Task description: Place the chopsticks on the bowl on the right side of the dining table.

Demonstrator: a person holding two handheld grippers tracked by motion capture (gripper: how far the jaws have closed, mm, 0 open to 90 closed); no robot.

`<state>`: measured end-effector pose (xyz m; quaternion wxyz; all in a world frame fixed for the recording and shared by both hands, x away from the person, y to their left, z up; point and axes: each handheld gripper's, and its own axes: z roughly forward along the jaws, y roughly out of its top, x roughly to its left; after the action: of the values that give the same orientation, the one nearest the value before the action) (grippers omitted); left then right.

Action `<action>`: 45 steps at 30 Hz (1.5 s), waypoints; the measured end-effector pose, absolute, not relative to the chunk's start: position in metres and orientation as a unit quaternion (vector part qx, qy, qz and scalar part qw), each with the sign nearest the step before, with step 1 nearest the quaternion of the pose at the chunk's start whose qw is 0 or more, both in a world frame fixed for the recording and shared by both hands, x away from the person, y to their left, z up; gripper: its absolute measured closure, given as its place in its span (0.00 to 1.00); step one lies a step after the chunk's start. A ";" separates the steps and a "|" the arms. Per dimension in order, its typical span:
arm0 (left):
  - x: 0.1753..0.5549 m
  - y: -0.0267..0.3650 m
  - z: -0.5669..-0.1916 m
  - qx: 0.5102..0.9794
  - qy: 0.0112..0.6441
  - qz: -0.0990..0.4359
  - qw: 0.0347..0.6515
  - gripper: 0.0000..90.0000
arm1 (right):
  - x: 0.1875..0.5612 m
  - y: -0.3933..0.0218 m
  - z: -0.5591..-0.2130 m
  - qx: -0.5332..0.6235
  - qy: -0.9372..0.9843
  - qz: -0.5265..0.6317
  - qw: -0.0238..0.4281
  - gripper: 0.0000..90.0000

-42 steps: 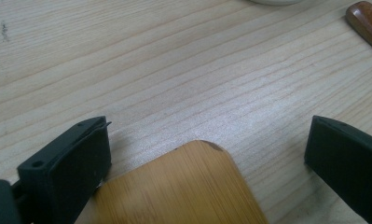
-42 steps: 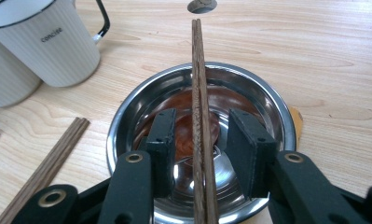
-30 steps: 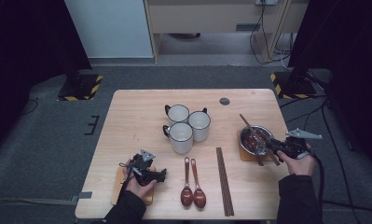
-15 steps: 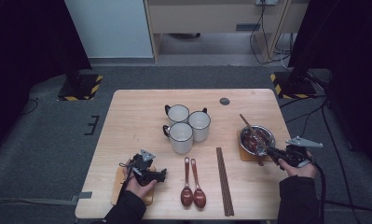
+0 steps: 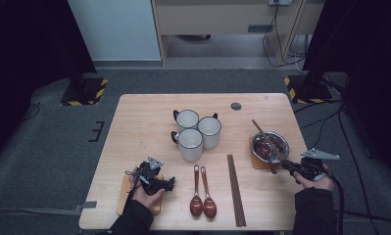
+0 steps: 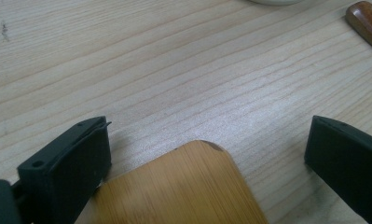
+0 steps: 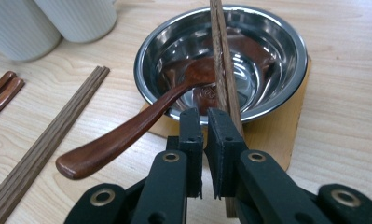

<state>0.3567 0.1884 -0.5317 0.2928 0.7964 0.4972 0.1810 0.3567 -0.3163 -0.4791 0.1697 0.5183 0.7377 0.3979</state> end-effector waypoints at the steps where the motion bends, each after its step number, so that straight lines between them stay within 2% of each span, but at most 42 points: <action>1: 0.357 0.188 -0.532 0.796 0.497 0.181 0.293 0.00 | 0.357 -0.316 -0.480 0.519 0.737 0.398 0.169 0.94; 14: 0.357 0.188 -0.532 0.796 0.497 0.181 0.293 0.00 | 0.357 -0.321 -0.484 0.526 0.738 0.389 0.165 0.91; 25: 0.357 0.188 -0.532 0.797 0.497 0.181 0.293 0.00 | 0.357 -0.329 -0.485 0.539 0.727 0.388 0.174 0.83; 45: 0.357 0.188 -0.532 0.796 0.497 0.181 0.293 0.00 | 0.359 -0.339 -0.487 0.550 0.716 0.390 0.183 0.76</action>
<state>0.3567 0.1884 -0.5317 0.2928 0.7965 0.4971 0.1810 0.3586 -0.3390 -0.4869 0.1833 0.5496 0.7158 0.3899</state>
